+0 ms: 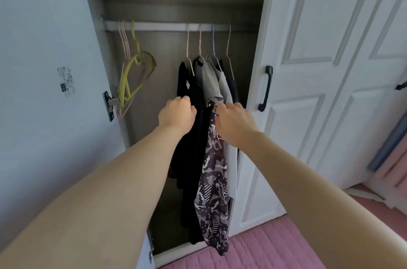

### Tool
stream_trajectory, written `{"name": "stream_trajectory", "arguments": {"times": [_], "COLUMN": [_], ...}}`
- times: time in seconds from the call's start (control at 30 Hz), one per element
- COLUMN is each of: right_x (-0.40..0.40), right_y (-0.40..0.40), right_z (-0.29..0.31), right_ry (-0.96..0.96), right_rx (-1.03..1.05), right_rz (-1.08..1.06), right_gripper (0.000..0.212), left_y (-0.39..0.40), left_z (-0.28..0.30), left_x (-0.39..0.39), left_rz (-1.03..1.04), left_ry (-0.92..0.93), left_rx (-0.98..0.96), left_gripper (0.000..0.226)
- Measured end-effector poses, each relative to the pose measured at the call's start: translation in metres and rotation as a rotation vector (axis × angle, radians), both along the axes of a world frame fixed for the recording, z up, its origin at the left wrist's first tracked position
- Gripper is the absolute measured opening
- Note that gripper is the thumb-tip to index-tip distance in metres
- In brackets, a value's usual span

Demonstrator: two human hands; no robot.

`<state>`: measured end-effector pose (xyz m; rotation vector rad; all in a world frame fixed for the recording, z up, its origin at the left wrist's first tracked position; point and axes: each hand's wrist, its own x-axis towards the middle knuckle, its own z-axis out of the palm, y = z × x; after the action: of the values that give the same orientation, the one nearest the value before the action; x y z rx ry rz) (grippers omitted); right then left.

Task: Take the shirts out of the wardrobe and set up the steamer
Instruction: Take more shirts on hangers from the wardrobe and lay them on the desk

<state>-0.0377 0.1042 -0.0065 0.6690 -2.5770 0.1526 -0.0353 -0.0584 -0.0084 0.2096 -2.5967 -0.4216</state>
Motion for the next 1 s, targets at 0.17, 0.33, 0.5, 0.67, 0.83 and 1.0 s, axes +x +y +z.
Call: {"name": "stream_trajectory", "arguments": {"times": [0.17,0.33,0.5,0.67,0.83,1.0], "right_x": [-0.043,-0.083,-0.104,-0.131,-0.143,-0.168], "right_y": [-0.012,-0.027,-0.046,-0.067,-0.086,-0.095], "right_z": [0.013,0.016,0.020,0.021,0.030,0.045], "right_ry": [0.067,0.040,0.024,-0.144,-0.387,-0.657], "right_rx": [-0.058,-0.083,-0.150,-0.241,-0.480,-0.635], "right_rz": [0.047,0.072,0.021,-0.027,-0.090,-0.135], "right_gripper": [0.026,0.043,0.042,0.039,0.042,0.038], "left_y": [-0.007,-0.007,-0.008,-0.021,-0.033,-0.043], "left_z": [0.008,0.020,0.014,0.017,0.022,0.024], "left_x": [-0.044,-0.083,-0.108,-0.117,-0.118,-0.116], "left_rz": [-0.027,-0.079,-0.118,-0.199,-0.213,-0.194], "left_ry": [-0.055,-0.068,-0.055,0.040,0.081,0.099], "left_rx": [0.134,0.325,0.556,0.835,0.993,1.106], "left_gripper": [0.033,0.046,0.059,0.045,0.031,0.020]}}
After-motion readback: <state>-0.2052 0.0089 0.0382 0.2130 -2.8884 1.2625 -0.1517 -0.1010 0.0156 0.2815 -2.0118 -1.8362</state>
